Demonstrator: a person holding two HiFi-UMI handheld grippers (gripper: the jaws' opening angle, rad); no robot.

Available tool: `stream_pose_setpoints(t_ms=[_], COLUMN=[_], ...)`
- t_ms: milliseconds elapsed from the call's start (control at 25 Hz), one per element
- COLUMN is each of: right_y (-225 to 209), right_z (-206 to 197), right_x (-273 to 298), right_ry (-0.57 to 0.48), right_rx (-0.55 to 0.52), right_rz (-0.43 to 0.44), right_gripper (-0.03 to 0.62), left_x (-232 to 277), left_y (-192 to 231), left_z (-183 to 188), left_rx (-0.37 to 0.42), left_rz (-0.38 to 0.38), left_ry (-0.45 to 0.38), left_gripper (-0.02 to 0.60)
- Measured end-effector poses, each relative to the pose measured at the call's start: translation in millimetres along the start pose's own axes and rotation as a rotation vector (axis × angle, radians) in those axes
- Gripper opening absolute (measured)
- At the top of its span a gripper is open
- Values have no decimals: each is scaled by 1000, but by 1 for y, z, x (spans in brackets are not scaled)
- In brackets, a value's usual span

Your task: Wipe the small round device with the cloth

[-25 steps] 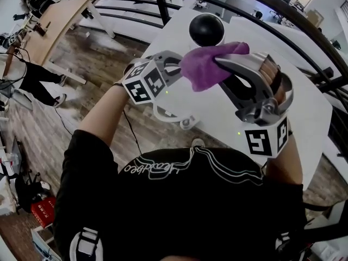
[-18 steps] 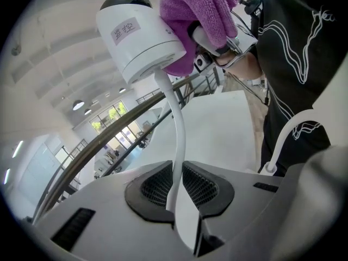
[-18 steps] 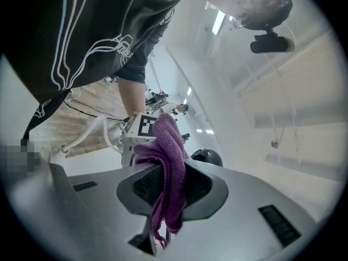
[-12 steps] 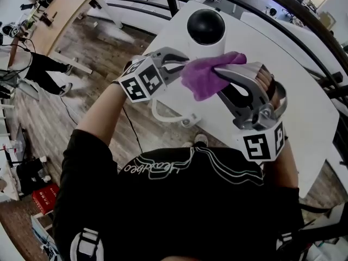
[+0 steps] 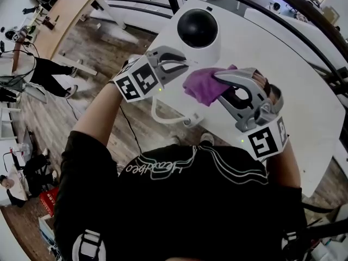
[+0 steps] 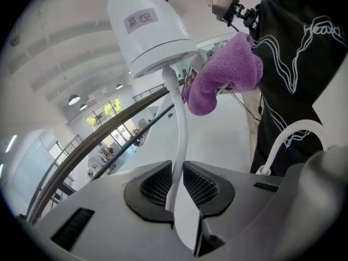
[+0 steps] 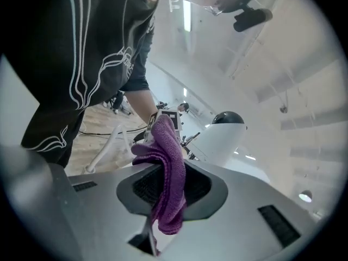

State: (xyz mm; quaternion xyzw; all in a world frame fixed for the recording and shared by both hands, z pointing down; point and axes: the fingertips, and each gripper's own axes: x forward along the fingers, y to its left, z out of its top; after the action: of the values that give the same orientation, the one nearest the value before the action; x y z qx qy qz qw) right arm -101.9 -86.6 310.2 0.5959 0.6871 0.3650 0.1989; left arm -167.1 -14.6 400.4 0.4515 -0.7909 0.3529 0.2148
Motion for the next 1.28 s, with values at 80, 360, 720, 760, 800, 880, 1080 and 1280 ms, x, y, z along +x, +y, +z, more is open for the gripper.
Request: stream_pose_setpoints(t_ms=[80, 360, 720, 760, 800, 880, 1080, 1280], right_y=[4, 6, 9, 10, 11, 13, 12, 4], right_z=[-1, 3, 17, 21, 25, 33, 49, 63], right_x=[3, 19, 44, 44, 46, 50, 48, 43], right_ry=[5, 96, 384, 410, 433, 473, 526, 535], right_rx=[41, 130, 194, 203, 211, 218, 221, 202], right_rz=[5, -75, -327, -357, -383, -418, -474, -507], right_gripper=[66, 67, 66, 66, 66, 66, 66, 66], left_x=[1, 3, 2, 2, 2, 0, -3, -5], left_y=[0, -1, 5, 4, 4, 5, 4, 2], left_z=[2, 0, -1, 0, 0, -1, 2, 0], left_rx=[7, 52, 92, 96, 99, 90, 54, 36], left_rz=[-32, -150, -324, -338, -347, -365, -399, -429], left_ry=[-23, -128, -273, -283, -290, -303, -330, -311], left_gripper=[64, 64, 57, 57, 55, 54, 54, 54])
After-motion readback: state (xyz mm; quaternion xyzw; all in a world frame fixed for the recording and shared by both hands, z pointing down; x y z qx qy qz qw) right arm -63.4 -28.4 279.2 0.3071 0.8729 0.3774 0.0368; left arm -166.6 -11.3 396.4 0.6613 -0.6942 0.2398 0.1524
